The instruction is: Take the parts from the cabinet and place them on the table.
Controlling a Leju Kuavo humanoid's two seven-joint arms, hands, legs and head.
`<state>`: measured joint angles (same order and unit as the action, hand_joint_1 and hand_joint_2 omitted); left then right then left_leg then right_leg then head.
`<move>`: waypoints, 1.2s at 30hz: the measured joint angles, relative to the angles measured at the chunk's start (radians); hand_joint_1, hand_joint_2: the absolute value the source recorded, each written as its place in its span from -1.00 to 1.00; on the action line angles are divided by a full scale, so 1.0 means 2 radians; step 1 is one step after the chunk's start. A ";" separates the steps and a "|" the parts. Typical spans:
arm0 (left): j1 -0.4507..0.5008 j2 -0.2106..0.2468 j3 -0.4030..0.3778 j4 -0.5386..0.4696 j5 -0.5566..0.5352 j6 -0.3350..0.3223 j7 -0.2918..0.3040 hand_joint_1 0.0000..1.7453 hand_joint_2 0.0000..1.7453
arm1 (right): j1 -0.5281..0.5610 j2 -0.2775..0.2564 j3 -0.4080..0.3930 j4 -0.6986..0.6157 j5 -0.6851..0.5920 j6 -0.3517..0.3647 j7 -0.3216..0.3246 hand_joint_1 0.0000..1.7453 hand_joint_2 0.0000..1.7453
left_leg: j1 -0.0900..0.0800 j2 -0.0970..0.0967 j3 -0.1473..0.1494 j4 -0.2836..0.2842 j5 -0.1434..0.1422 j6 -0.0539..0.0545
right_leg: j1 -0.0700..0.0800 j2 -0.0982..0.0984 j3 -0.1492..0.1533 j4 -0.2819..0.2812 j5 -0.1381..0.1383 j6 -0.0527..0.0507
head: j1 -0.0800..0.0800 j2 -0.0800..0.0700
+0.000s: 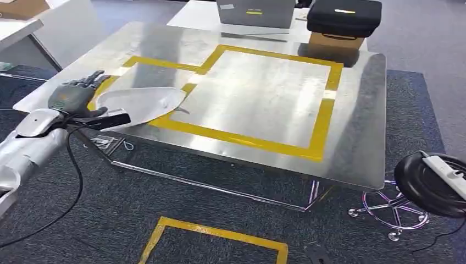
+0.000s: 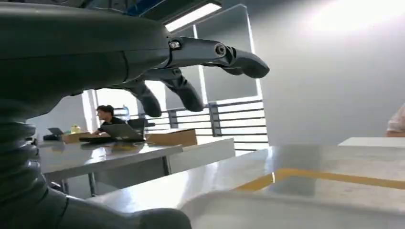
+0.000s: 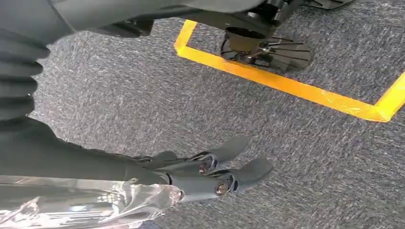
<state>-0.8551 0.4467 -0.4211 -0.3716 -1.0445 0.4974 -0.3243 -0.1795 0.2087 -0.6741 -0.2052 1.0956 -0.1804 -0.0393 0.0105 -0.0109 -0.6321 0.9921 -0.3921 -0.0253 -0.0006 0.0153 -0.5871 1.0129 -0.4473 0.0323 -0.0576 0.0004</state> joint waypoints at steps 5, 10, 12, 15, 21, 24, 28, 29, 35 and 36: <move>0.004 0.004 0.005 0.000 0.002 0.000 -0.004 -1.00 -1.00 | 0.000 0.000 0.000 0.000 0.000 0.000 0.000 -1.00 -1.00 | 0.000 0.000 0.000 0.000 0.000 0.000 | 0.000 0.000 0.000 0.000 0.000 0.000 | 0.000 0.000; 0.009 0.012 0.007 -0.001 0.004 -0.001 -0.011 -1.00 -1.00 | 0.001 0.000 0.000 0.000 0.000 0.001 0.000 -1.00 -1.00 | 0.000 0.000 0.000 0.000 0.000 0.000 | 0.000 0.000 0.000 0.000 0.000 0.000 | 0.000 0.000; 0.010 0.014 0.008 -0.001 0.005 -0.001 -0.011 -1.00 -1.00 | 0.001 0.000 0.000 0.000 0.000 0.001 0.000 -1.00 -1.00 | 0.000 0.000 0.000 0.000 0.000 0.000 | 0.000 0.000 0.000 0.000 0.000 0.000 | 0.000 0.000; 0.011 0.015 0.008 -0.001 0.005 -0.001 -0.012 -1.00 -1.00 | 0.001 0.001 0.000 0.000 0.000 0.001 0.000 -1.00 -1.00 | 0.000 0.000 0.000 0.000 0.000 0.000 | 0.000 0.000 0.000 0.000 0.000 0.000 | 0.000 0.000; 0.012 0.016 0.009 -0.001 0.010 -0.005 -0.012 -1.00 -1.00 | 0.002 0.001 0.000 0.000 0.000 0.001 0.000 -1.00 -1.00 | 0.000 0.000 0.000 0.000 0.000 0.000 | 0.000 0.000 0.000 0.000 0.000 0.000 | 0.000 0.000; 0.014 0.015 0.013 -0.002 0.014 -0.011 -0.012 -1.00 -1.00 | 0.002 0.001 0.000 0.000 0.000 0.001 0.000 -1.00 -1.00 | 0.000 0.000 0.000 0.000 0.000 0.000 | 0.000 0.000 0.000 0.000 0.000 0.000 | 0.000 0.000; 0.014 0.012 0.017 -0.002 0.014 -0.011 -0.009 -1.00 -1.00 | 0.002 0.001 0.000 0.000 -0.001 0.000 0.000 -1.00 -1.00 | 0.000 0.000 0.000 0.000 0.000 0.000 | 0.000 0.000 0.000 0.000 0.000 0.000 | 0.000 0.000; 0.015 0.011 0.018 -0.002 0.014 -0.011 -0.008 -1.00 -1.00 | 0.002 0.001 0.000 0.000 -0.001 0.000 0.000 -1.00 -1.00 | 0.000 0.000 0.000 0.000 0.000 0.000 | 0.000 0.000 0.000 0.000 0.000 0.000 | 0.000 0.000; 0.017 0.005 0.022 -0.002 0.018 -0.010 -0.011 -1.00 -1.00 | 0.002 0.001 0.000 0.000 -0.002 -0.001 0.000 -1.00 -1.00 | 0.000 0.000 0.000 0.000 0.000 0.000 | 0.000 0.000 0.000 0.000 0.000 0.000 | 0.000 0.000; 0.018 0.003 0.023 -0.003 0.020 -0.010 -0.013 -1.00 -1.00 | 0.002 0.001 0.000 0.000 -0.003 -0.002 0.000 -1.00 -1.00 | 0.000 0.000 0.000 0.000 0.000 0.000 | 0.000 0.000 0.000 0.000 0.000 0.000 | 0.000 0.000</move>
<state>-0.8188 0.4536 -0.3746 -0.3769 -1.0044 0.4776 -0.3502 -0.1758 0.2110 -0.6741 -0.2052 1.0895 -0.1843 -0.0389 0.0105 -0.0109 -0.6321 0.9921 -0.3921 -0.0254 -0.0007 0.0154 -0.5873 1.0129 -0.4471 0.0320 -0.0576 0.0004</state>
